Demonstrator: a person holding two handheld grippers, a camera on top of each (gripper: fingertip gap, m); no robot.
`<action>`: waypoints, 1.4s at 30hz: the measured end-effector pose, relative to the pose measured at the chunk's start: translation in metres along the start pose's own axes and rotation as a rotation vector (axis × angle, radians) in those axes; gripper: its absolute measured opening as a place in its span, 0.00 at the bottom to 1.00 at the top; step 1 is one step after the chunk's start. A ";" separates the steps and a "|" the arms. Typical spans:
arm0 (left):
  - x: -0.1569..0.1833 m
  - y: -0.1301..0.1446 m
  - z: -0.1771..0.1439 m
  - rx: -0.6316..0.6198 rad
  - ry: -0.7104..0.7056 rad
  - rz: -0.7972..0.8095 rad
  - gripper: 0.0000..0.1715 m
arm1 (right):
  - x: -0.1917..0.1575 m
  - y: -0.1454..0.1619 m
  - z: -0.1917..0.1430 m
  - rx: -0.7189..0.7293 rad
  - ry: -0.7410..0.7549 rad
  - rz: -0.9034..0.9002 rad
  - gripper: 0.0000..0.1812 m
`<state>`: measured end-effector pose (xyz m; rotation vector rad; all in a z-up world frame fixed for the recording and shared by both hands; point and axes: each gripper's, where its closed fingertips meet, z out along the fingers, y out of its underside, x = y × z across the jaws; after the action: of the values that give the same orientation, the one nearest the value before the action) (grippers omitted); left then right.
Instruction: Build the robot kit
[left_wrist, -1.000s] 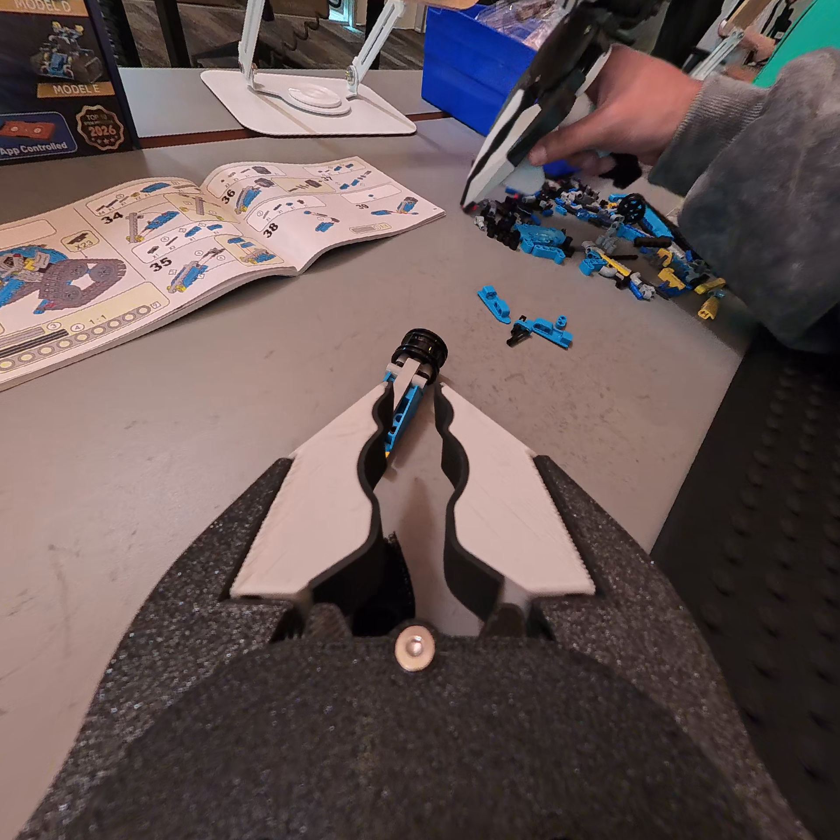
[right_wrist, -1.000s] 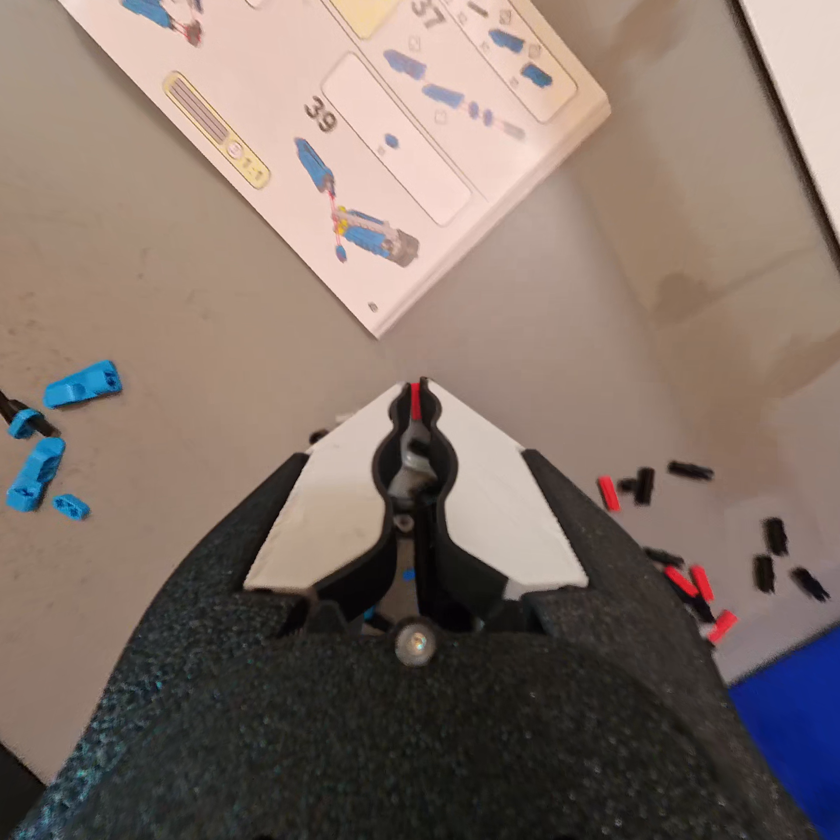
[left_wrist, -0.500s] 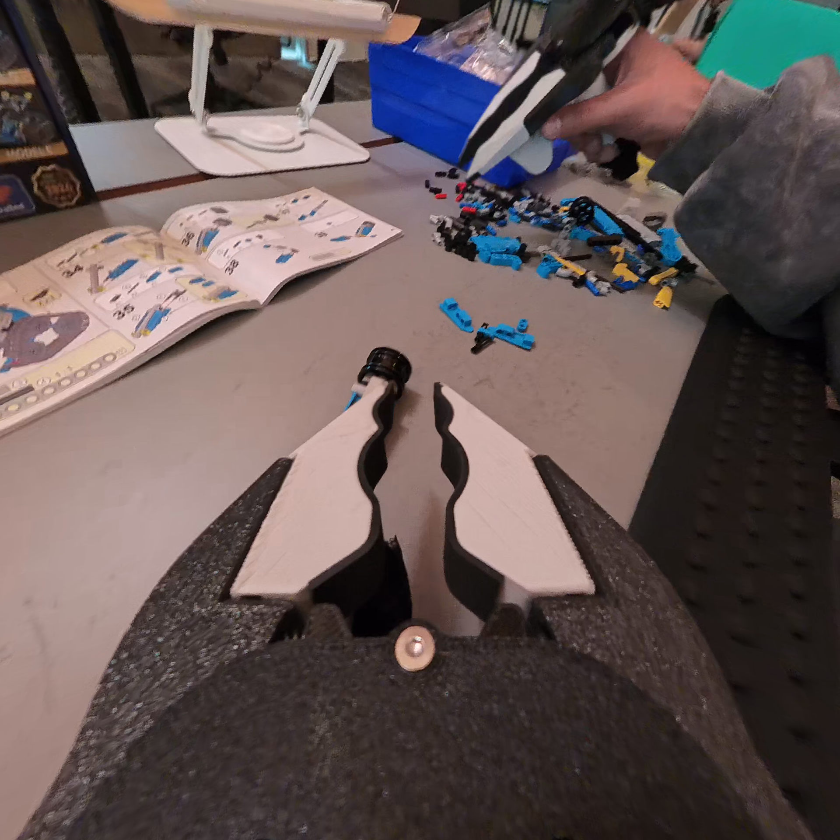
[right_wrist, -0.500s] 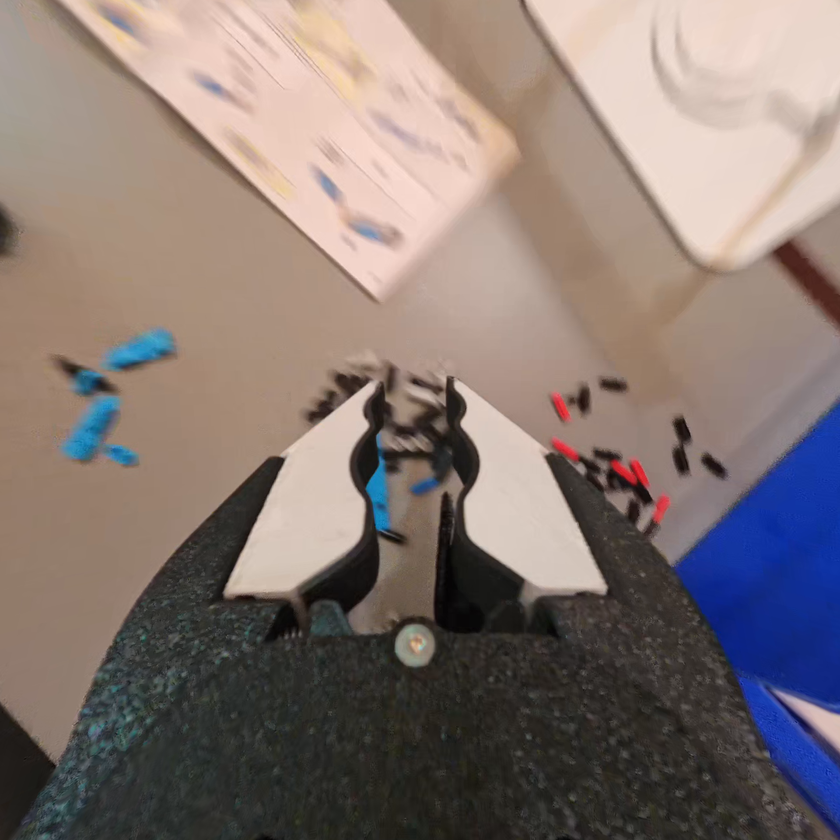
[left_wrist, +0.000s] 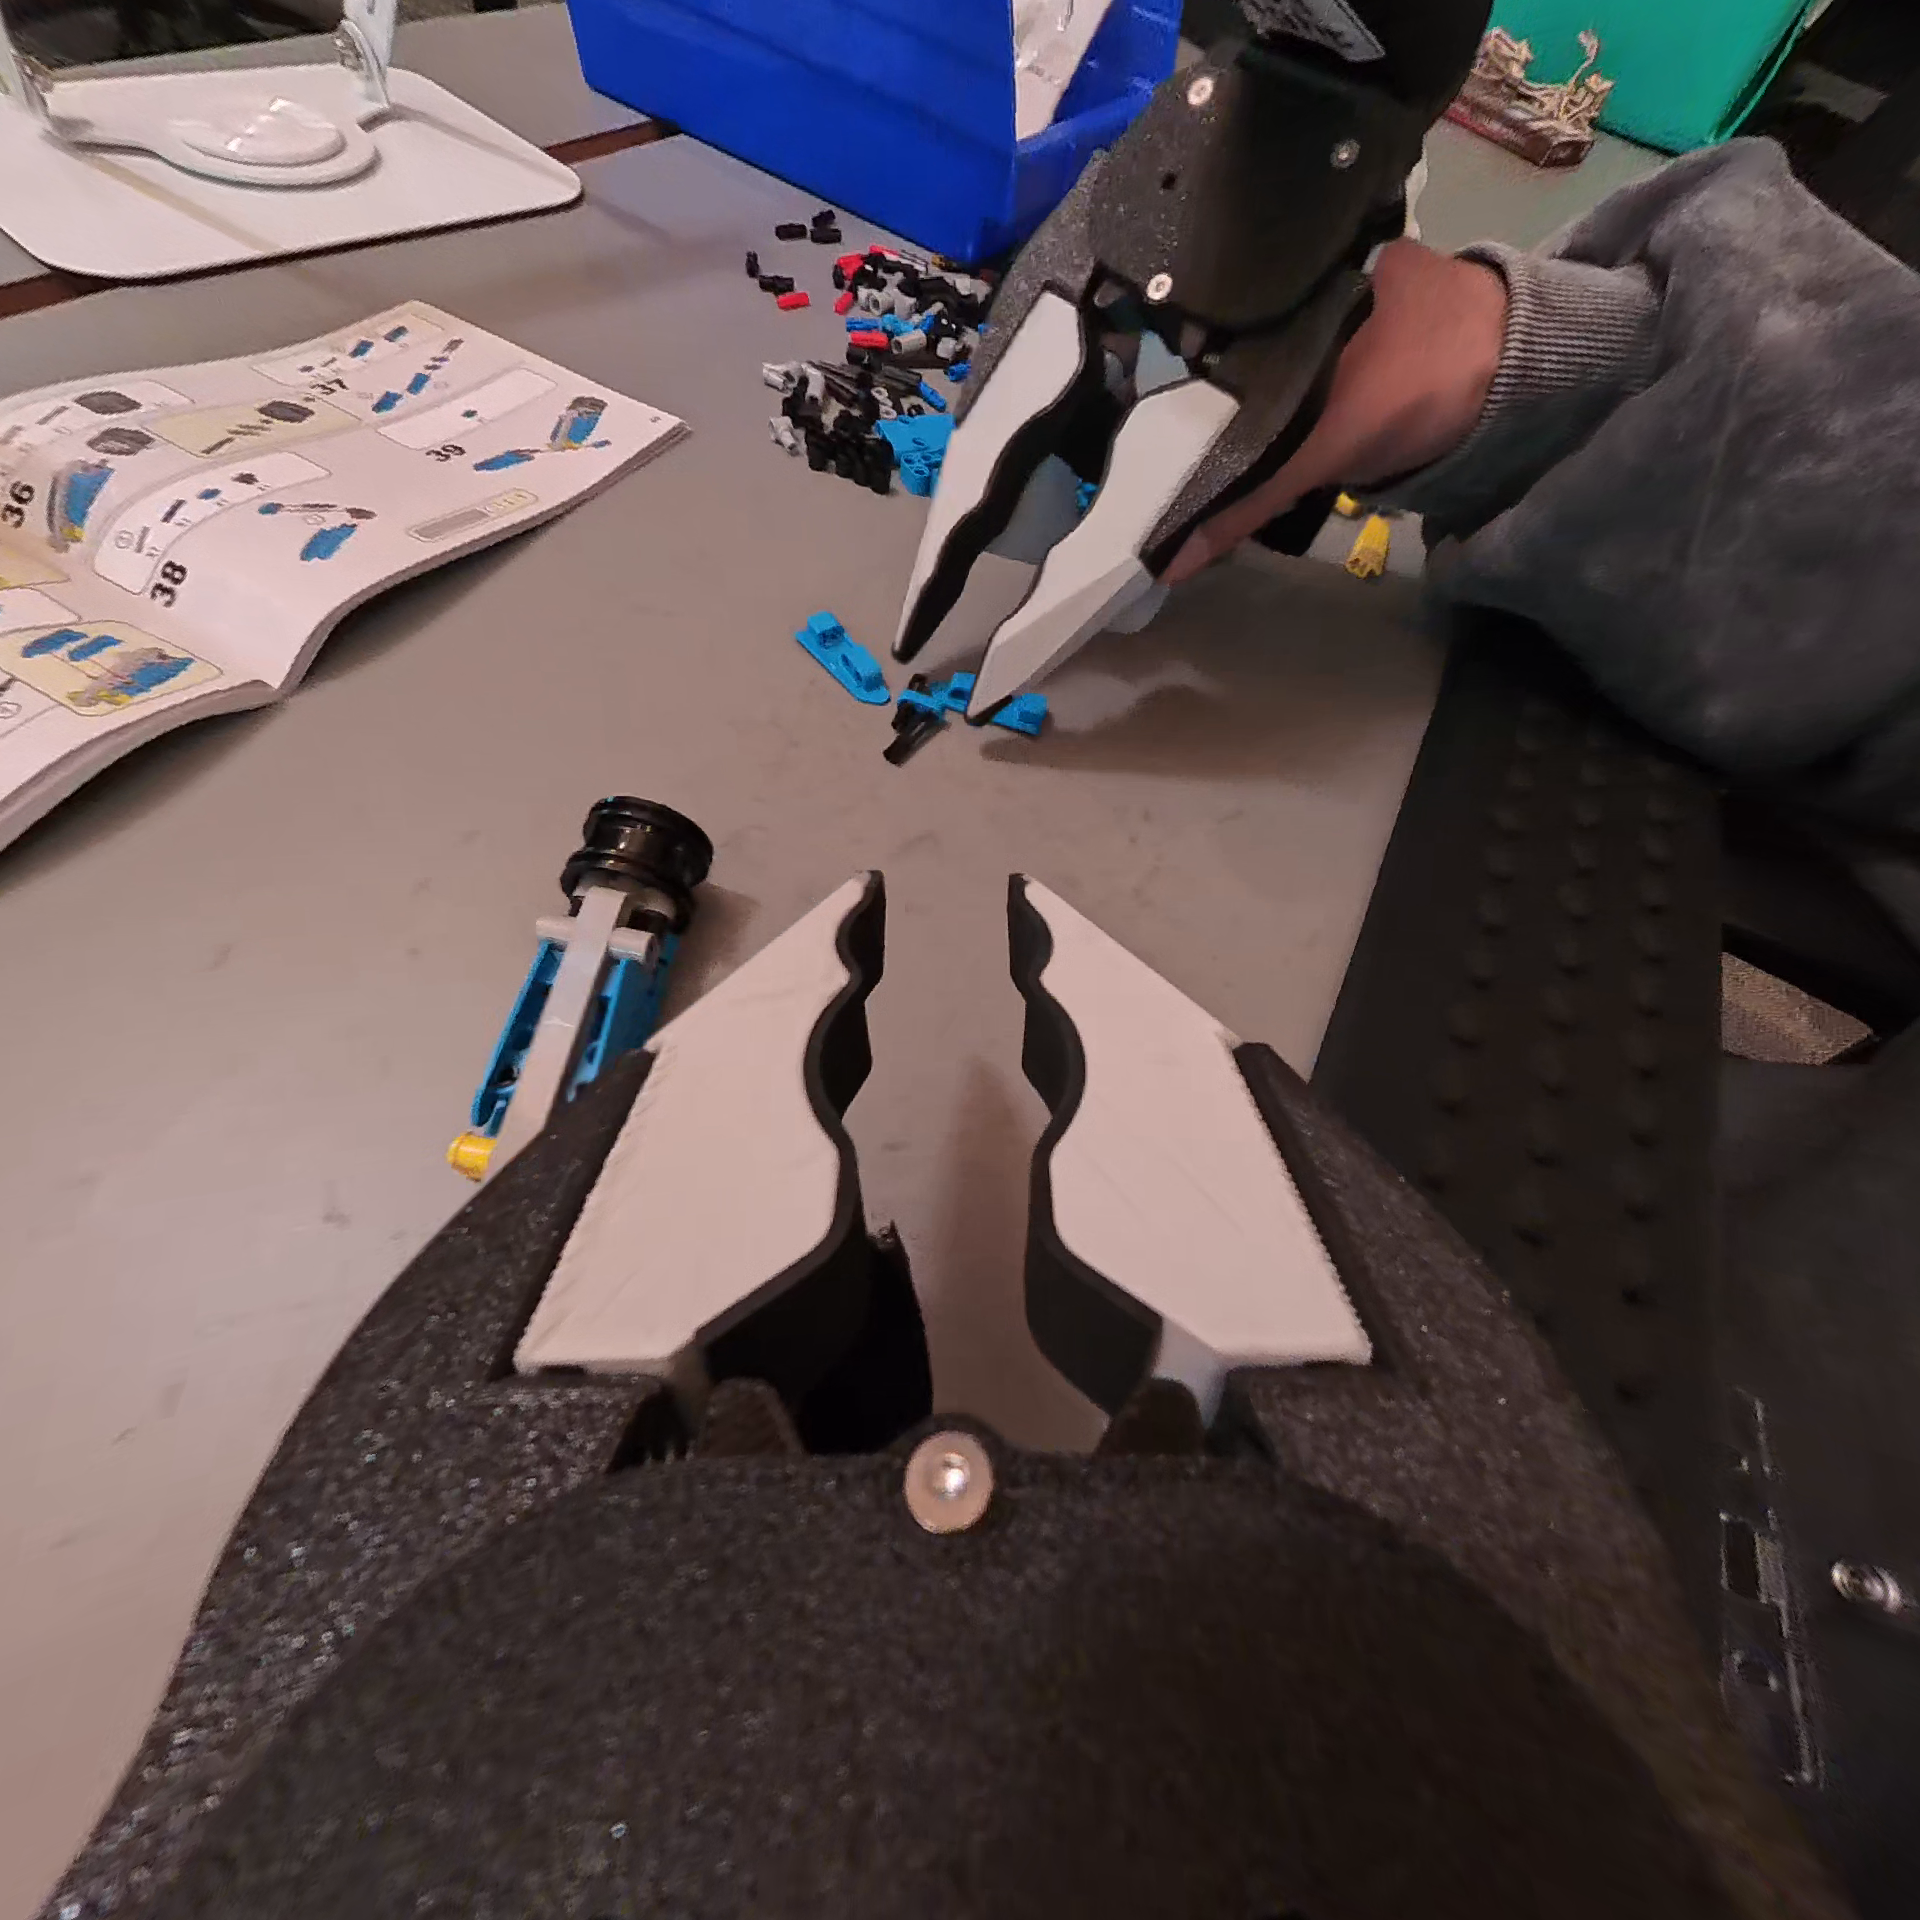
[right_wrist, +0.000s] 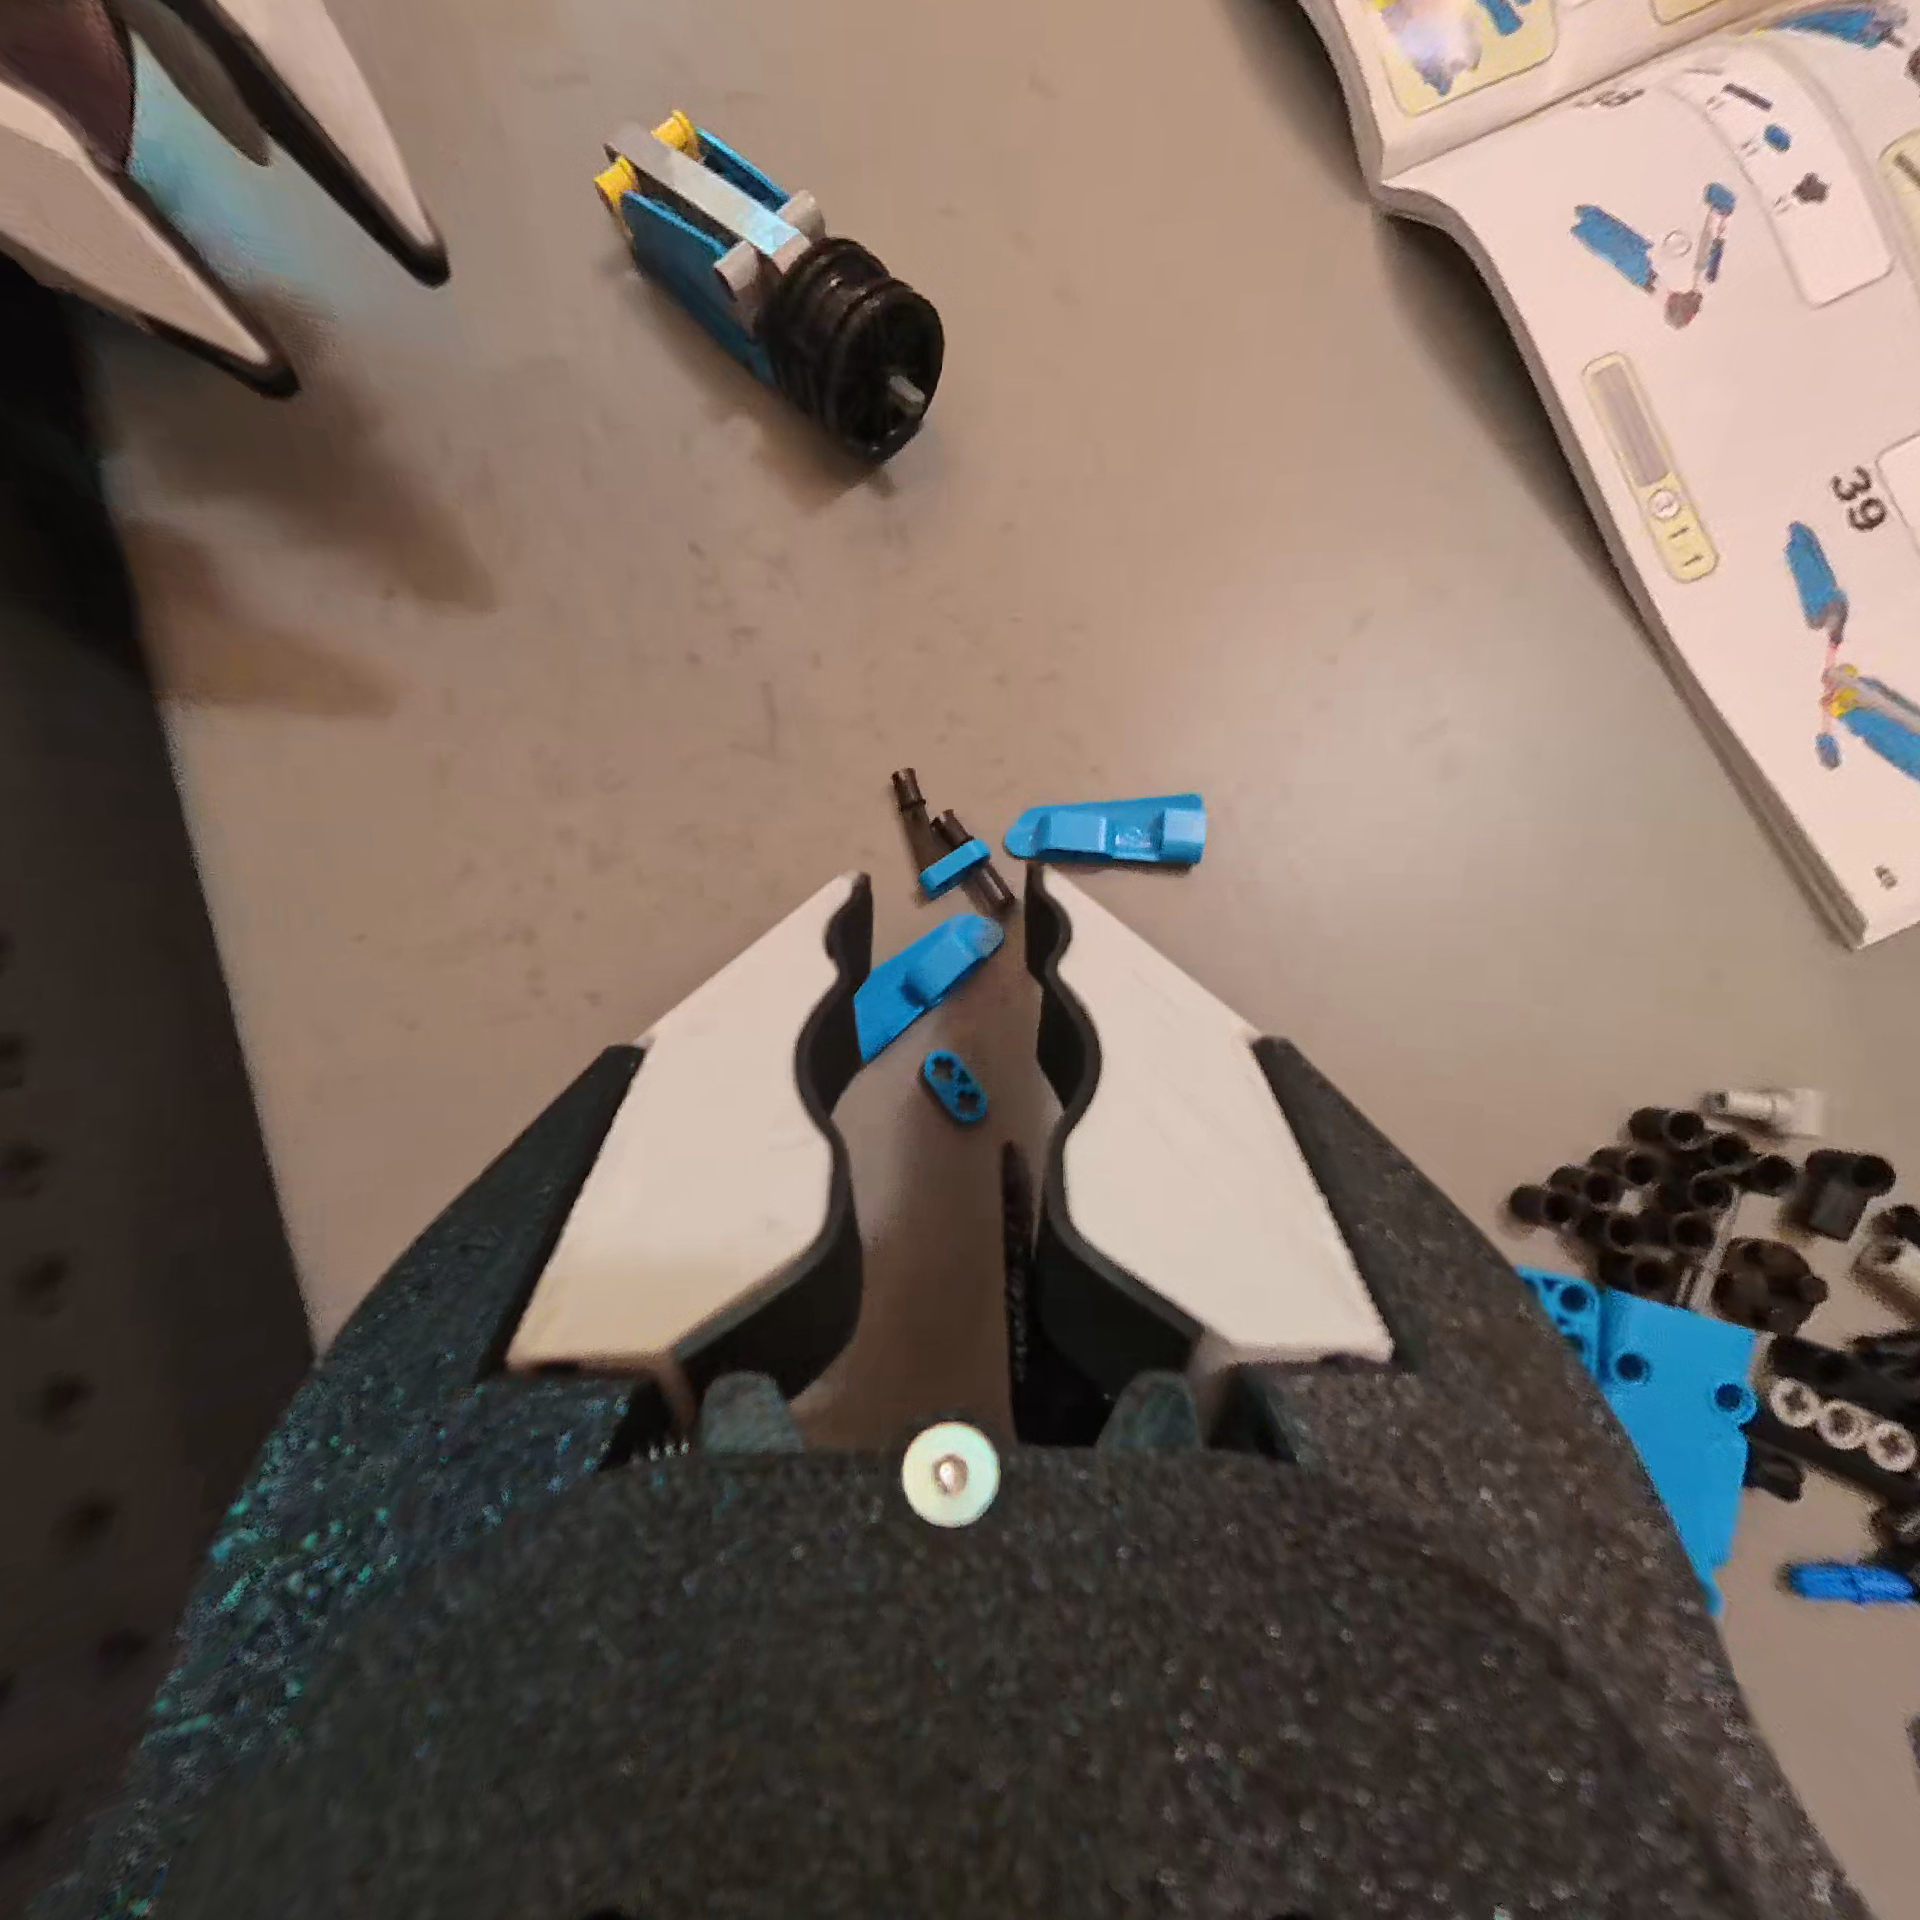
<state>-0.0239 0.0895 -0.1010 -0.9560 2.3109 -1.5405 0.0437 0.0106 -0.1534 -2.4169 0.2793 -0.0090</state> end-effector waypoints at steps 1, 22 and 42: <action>0.002 0.000 0.001 0.001 0.000 0.001 0.13 | -0.001 0.000 0.002 -0.014 -0.002 -0.012 0.15; 0.010 -0.033 -0.015 0.235 0.021 0.015 0.18 | -0.094 -0.127 -0.055 0.669 -0.485 0.106 0.08; -0.014 -0.054 -0.045 0.318 -0.519 0.362 0.16 | -0.087 -0.153 -0.027 0.857 -0.707 0.625 0.08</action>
<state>-0.0139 0.1188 -0.0357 -0.7002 1.7019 -1.2698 -0.0131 0.1238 -0.0282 -1.2969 0.5424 0.8123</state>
